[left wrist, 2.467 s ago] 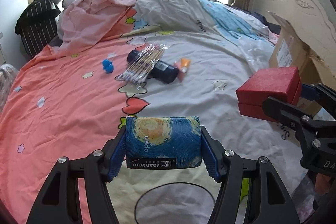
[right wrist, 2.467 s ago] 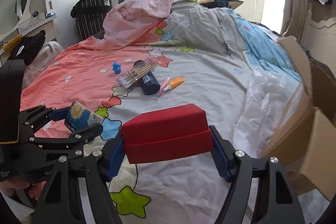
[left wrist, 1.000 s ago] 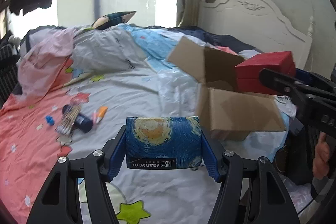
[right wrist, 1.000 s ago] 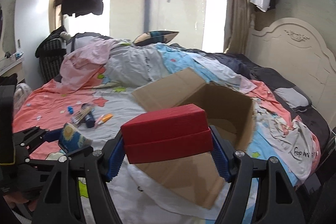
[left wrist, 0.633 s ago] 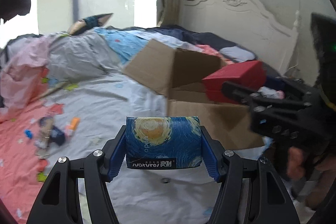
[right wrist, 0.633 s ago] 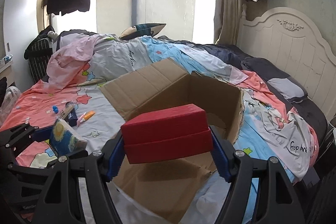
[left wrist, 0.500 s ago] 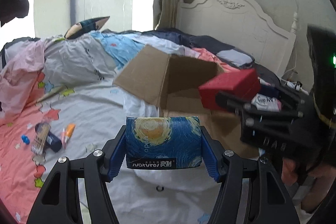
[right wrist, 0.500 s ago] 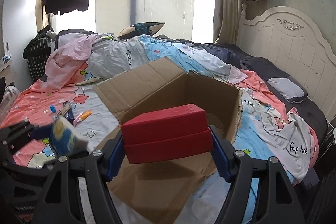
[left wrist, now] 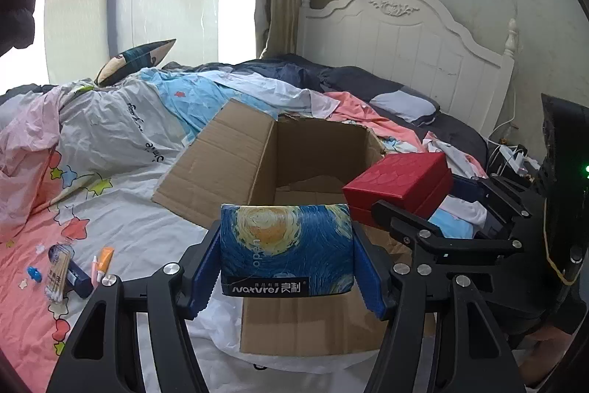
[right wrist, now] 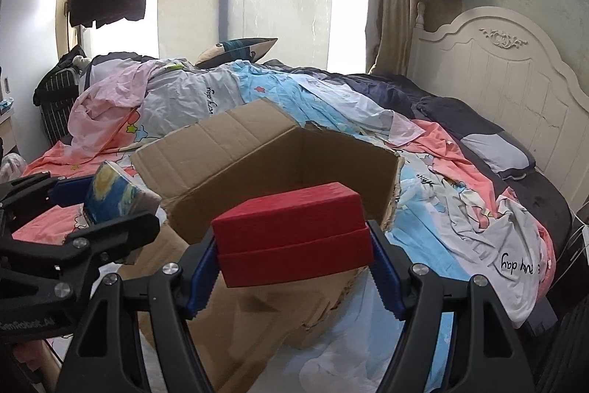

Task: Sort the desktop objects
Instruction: 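Carry the blue printed box and red box with both grippers to the cardboard box, then lower both boxes into the cardboard box and open both grippers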

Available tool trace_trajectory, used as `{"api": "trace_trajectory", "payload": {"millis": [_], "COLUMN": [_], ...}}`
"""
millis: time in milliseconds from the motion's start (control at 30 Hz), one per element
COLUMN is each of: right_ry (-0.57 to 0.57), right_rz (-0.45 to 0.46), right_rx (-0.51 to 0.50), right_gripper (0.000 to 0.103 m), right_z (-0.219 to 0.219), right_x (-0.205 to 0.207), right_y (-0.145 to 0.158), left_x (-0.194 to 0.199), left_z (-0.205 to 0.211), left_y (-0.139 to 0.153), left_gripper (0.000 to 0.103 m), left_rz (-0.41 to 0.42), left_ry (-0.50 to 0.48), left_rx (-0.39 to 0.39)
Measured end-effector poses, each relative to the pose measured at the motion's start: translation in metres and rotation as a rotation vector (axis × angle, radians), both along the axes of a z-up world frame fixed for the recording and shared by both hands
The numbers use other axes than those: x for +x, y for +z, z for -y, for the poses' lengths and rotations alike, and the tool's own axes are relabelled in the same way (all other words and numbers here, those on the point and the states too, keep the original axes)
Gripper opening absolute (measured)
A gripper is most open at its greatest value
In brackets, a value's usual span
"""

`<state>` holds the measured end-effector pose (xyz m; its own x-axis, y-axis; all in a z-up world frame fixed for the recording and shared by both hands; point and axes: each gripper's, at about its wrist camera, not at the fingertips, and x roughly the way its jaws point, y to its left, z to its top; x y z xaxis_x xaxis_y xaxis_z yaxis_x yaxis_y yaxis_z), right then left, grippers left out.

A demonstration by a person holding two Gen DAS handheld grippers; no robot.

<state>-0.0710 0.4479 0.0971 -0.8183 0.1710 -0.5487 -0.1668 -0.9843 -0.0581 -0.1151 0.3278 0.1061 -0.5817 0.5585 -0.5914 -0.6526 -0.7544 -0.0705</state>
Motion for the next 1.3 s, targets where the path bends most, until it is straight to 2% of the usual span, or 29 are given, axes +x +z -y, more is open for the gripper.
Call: {"api": "trace_trajectory", "payload": {"millis": [400, 600, 933, 1300], "right_ry": [0.004, 0.011, 0.022, 0.030], "right_rz": [0.049, 0.140, 0.271, 0.298], "right_rx": [0.045, 0.104, 0.127, 0.133], "right_gripper": [0.069, 0.069, 0.069, 0.069], "right_z": [-0.014, -0.019, -0.033, -0.034], "right_x": [-0.021, -0.044, -0.077, -0.086], "right_y": [-0.007, -0.011, -0.027, -0.032], "left_x": [-0.020, -0.040, -0.068, -0.070], "left_z": [-0.019, -0.032, -0.047, -0.051], "left_y": [-0.012, -0.014, -0.029, -0.030], "left_gripper": [0.066, 0.066, 0.066, 0.066], "left_rz": [0.038, 0.085, 0.172, 0.182], "left_ry": [-0.011, -0.015, -0.028, -0.043], "left_rx": [-0.031, -0.039, -0.038, -0.030]}}
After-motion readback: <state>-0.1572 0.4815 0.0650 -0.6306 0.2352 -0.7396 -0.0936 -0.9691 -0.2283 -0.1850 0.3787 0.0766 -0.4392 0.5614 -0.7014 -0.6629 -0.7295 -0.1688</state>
